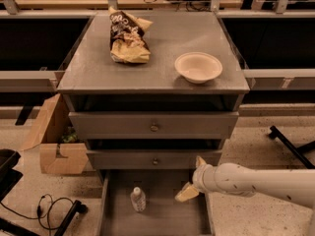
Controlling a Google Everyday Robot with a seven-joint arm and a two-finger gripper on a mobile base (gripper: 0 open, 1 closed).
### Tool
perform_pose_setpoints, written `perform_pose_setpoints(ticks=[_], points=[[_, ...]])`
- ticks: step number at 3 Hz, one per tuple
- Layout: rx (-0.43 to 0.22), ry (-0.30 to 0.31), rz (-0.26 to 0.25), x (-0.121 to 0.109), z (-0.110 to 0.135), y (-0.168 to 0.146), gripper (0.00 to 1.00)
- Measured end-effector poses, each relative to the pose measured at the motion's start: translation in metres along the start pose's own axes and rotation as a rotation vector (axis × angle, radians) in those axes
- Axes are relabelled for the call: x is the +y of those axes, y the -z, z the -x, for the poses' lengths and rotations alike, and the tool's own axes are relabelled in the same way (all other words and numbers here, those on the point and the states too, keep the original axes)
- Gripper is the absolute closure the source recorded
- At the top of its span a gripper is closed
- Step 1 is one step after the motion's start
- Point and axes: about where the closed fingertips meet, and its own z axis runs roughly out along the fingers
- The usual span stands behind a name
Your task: Place blue plastic bottle into bottom drawer
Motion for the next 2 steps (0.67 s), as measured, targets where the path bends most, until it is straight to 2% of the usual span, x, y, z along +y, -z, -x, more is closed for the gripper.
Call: perform_pose_setpoints(ticks=[1, 2], points=[[0.040, -0.010, -0.068, -0.0132, 0.0041, 0.0188, 0.00], [0.072, -0.004, -0.078, -0.0165, -0.0044, 0.0157, 0.00]])
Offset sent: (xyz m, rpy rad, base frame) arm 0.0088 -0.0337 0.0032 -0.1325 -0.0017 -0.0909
